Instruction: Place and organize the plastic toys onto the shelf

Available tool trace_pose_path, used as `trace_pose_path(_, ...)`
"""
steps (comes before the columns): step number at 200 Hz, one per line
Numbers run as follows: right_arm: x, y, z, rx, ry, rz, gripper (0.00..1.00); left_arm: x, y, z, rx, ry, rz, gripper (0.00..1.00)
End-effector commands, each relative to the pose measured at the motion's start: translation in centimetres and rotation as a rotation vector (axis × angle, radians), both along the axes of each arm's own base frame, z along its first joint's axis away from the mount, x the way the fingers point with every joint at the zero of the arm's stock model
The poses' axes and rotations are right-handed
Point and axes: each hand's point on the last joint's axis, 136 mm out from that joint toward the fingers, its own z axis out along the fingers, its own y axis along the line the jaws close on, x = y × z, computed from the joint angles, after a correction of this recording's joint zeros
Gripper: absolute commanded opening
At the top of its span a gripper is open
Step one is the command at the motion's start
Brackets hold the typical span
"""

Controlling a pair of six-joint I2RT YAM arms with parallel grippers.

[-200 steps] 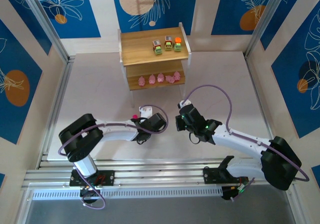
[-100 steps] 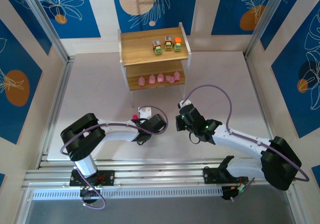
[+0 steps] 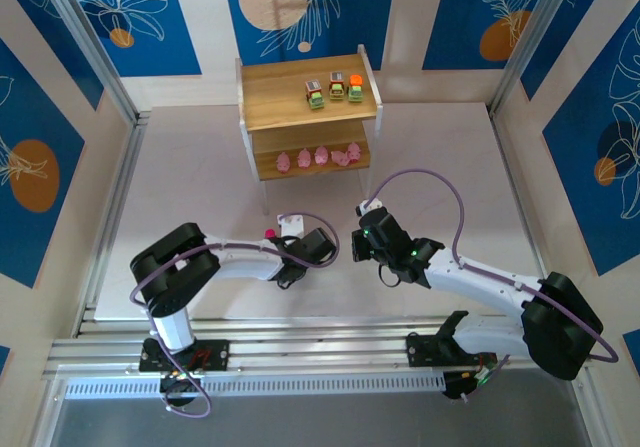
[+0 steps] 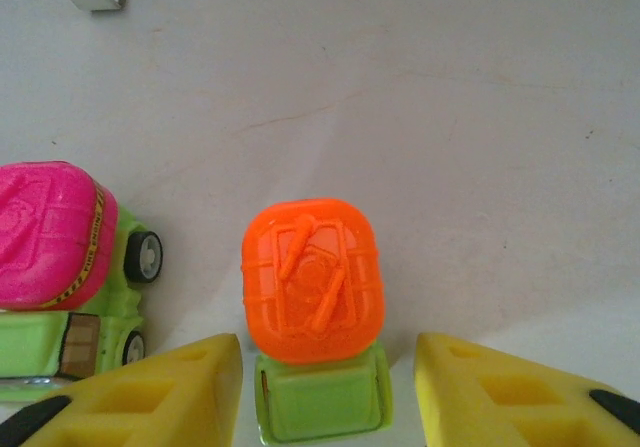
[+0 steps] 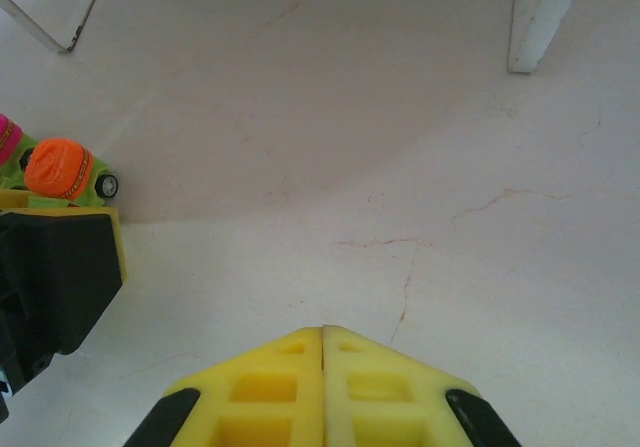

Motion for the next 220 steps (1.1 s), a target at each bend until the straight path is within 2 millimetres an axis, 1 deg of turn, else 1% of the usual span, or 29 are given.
trace_pose_path(1, 0.5, 0.8, 1.0, 0.038, -0.007, 0.002, 0.06, 0.1, 0.1, 0.2, 0.007, -0.022, 0.028, 0.48)
trace_pose_path(50, 0.6, 0.8, 0.9, 0.036, -0.007, 0.004, 0.05, 0.4, -0.1, 0.5, 0.005, -0.036, 0.031, 0.44)
trace_pose_path(82, 0.6, 0.8, 0.8, 0.032, -0.003, 0.001, 0.03, 0.5, -0.1, 0.7, 0.007, -0.041, 0.03, 0.39)
trace_pose_path(96, 0.6, 0.8, 0.8, 0.031, -0.003, 0.002, 0.03, 0.4, -0.2, 0.8, 0.007, -0.044, 0.028, 0.33)
trace_pose_path(120, 0.7, 0.8, 0.8, 0.032, -0.002, -0.001, 0.03, 0.4, -0.1, 1.2, 0.02, -0.047, 0.021, 0.28)
trace_pose_path(156, 0.7, 0.8, 0.9, 0.033, -0.003, 0.0, 0.03, 0.2, 0.0, 1.6, 0.035, -0.051, 0.012, 0.25)
trace_pose_path(185, 0.7, 0.8, 0.9, 0.034, -0.004, -0.002, 0.02, -0.2, -0.2, 2.7, 0.049, -0.065, -0.008, 0.22)
trace_pose_path(220, 0.7, 0.8, 0.9, 0.033, -0.003, -0.004, 0.02, -0.9, -0.6, 5.3, 0.061, -0.095, -0.04, 0.22)
